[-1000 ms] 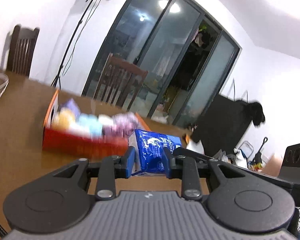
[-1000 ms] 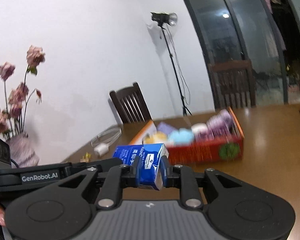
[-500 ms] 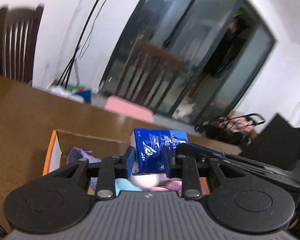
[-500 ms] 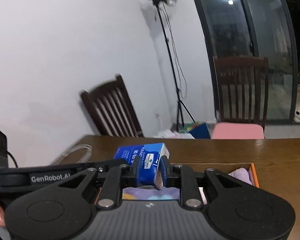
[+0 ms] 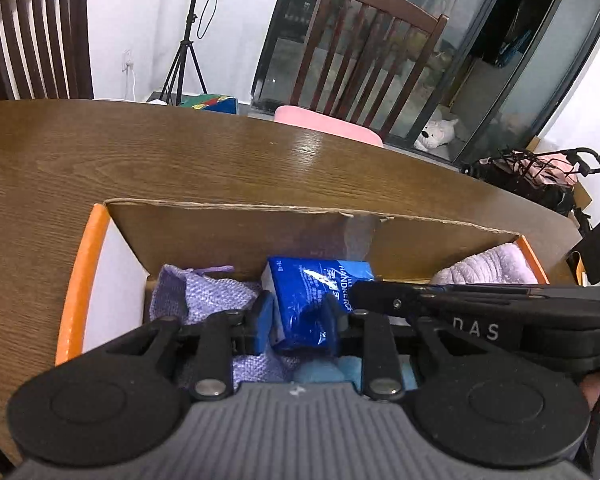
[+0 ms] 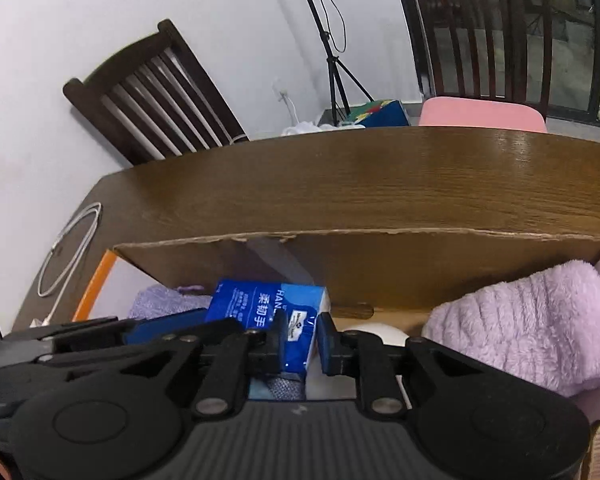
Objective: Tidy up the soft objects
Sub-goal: 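Carry the blue tissue pack over the box and lower it inside, then open both tools and lift them from the box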
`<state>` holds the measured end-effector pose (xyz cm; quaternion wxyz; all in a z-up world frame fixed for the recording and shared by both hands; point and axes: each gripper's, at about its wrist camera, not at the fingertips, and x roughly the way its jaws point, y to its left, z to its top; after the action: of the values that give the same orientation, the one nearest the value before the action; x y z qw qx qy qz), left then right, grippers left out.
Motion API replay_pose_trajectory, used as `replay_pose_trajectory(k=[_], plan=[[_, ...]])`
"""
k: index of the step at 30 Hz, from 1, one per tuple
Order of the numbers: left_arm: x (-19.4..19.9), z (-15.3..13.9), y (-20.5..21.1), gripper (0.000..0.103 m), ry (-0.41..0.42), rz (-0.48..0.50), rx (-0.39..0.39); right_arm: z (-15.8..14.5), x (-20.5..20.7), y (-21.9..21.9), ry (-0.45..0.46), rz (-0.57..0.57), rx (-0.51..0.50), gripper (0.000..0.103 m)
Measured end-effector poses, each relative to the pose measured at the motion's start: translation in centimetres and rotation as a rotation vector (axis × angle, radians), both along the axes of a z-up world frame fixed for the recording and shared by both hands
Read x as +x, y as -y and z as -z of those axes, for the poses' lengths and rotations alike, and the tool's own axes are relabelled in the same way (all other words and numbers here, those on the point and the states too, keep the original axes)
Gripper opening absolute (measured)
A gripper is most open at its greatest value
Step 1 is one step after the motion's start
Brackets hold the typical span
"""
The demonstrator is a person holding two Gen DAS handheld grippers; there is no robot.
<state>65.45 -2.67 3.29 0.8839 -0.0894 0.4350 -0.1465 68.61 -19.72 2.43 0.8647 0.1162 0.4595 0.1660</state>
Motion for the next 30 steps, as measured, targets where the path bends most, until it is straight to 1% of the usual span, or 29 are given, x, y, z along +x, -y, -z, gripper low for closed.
replay_pose_trajectory(k=[4,6,8,9,10,11,12,13,15,16,18,19,20,22,23,27,29,30], plan=[[-0.1,0.2,0.3,0.027,-0.006,0.006,0.002,0.0,-0.5,0.0,0.007,0.015,-0.002,0.017],[-0.1,-0.1,0.2,0.031,-0.007,0.010,-0.016,-0.1,-0.7,0.3,0.015,0.032,0.007,0.017],[-0.3,-0.4,-0.3,0.039,0.006,0.005,-0.029,-0.6,-1.2,0.5,0.021,0.038,0.002,0.018],[-1.0,-1.1,-0.4,0.043,0.025,0.003,-0.028,-0.9,-1.4,1.0,0.033,0.042,0.005,0.020],[-1.9,-2.2,-0.6,0.049,0.049,0.003,-0.027,-1.6,-2.0,1.1,0.047,0.044,0.009,0.022],[-2.6,-3.0,-0.5,0.050,0.071,0.002,-0.024,-2.6,-2.9,1.2,0.063,0.040,0.005,0.024],[-3.6,-4.4,-0.6,0.050,0.094,0.007,-0.017,-3.4,-3.5,1.3,0.078,0.037,-0.007,0.026],[-4.3,-5.4,-0.8,0.049,0.100,0.009,-0.014,-4.6,-4.4,1.4,0.098,0.039,-0.028,0.030],[-6.3,-8.0,-1.1,0.050,0.125,0.003,-0.002,-7.2,-6.3,2.0,0.137,0.041,-0.063,0.033],[-7.6,-9.5,-1.4,0.050,0.147,-0.003,0.007,-8.6,-7.5,2.4,0.156,0.043,-0.072,0.036],[-10.0,-12.1,-1.9,0.052,0.185,-0.006,0.018,-11.5,-10.2,3.7,0.195,0.050,-0.093,0.045],[-11.2,-12.9,-2.2,0.055,0.202,-0.008,0.021,-12.7,-11.3,4.3,0.210,0.054,-0.105,0.052],[-12.7,-14.0,-2.5,0.058,0.224,-0.012,0.027,-13.9,-12.8,5.1,0.230,0.061,-0.116,0.056],[-15.7,-15.6,-2.9,0.060,0.256,-0.024,0.041,-15.8,-15.5,6.6,0.253,0.076,-0.132,0.056],[-16.7,-16.2,-2.9,0.061,0.265,-0.026,0.047,-16.7,-17.0,7.5,0.265,0.091,-0.137,0.058],[-21.5,-18.0,-2.9,0.066,0.295,-0.033,0.060,-17.9,-21.6,9.4,0.292,0.120,-0.143,0.062],[-23.9,-18.4,-2.7,0.071,0.322,-0.037,0.071,-18.2,-24.0,9.7,0.312,0.119,-0.147,0.066],[-25.0,-18.4,-2.8,0.072,0.334,-0.045,0.070,-18.1,-25.0,9.7,0.325,0.120,-0.154,0.067]])
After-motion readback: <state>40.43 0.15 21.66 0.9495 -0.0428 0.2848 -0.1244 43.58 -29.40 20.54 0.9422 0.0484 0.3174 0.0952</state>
